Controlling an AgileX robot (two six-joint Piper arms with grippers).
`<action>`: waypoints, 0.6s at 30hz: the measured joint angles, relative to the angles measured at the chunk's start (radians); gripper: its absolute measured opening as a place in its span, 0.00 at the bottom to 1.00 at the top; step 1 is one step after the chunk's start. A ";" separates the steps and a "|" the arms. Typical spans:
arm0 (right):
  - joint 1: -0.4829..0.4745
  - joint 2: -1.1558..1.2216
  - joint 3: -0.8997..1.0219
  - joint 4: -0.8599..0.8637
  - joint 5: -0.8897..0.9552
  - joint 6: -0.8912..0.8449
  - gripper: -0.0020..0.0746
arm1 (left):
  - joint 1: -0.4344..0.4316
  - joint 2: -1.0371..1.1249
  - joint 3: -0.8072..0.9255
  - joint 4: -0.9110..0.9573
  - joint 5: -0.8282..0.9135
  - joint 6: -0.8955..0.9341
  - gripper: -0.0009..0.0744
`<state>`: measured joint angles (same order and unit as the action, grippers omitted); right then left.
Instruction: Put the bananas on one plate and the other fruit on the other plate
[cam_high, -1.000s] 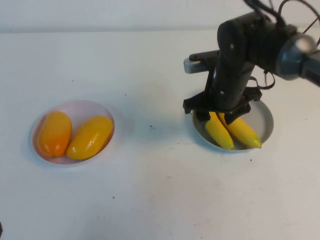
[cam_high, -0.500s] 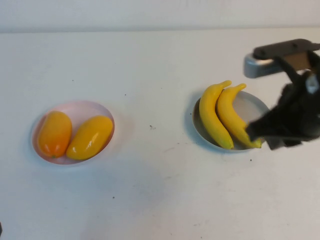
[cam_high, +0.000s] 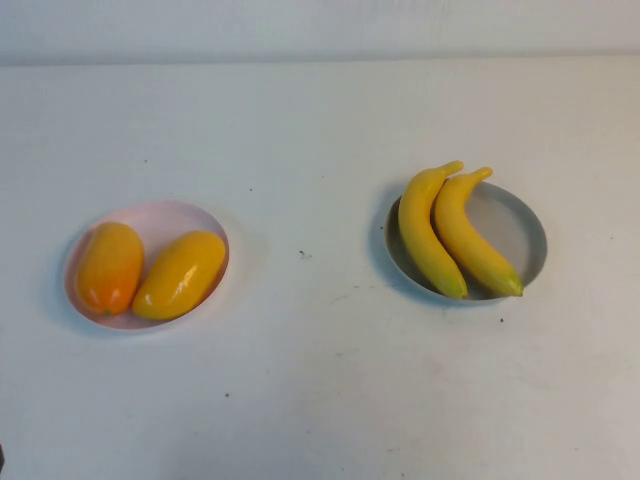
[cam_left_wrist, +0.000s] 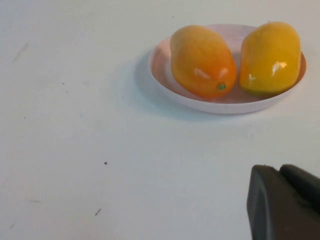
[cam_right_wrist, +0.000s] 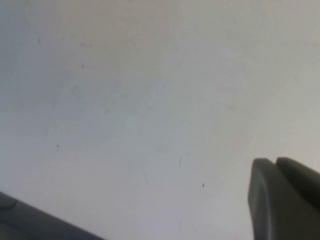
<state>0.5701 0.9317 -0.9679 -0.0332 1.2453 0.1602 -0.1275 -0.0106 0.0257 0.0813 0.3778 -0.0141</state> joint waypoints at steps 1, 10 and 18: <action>0.000 -0.033 0.037 -0.002 0.000 0.000 0.01 | 0.000 0.000 0.000 0.000 0.000 0.000 0.01; -0.114 -0.382 0.484 0.024 -0.544 -0.042 0.01 | 0.000 0.000 0.000 0.002 0.000 0.000 0.01; -0.434 -0.719 0.872 0.043 -1.041 -0.078 0.01 | 0.000 0.000 0.000 0.002 0.000 0.000 0.01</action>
<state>0.1358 0.2125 -0.0954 0.0097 0.2042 0.0818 -0.1275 -0.0106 0.0257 0.0830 0.3778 -0.0141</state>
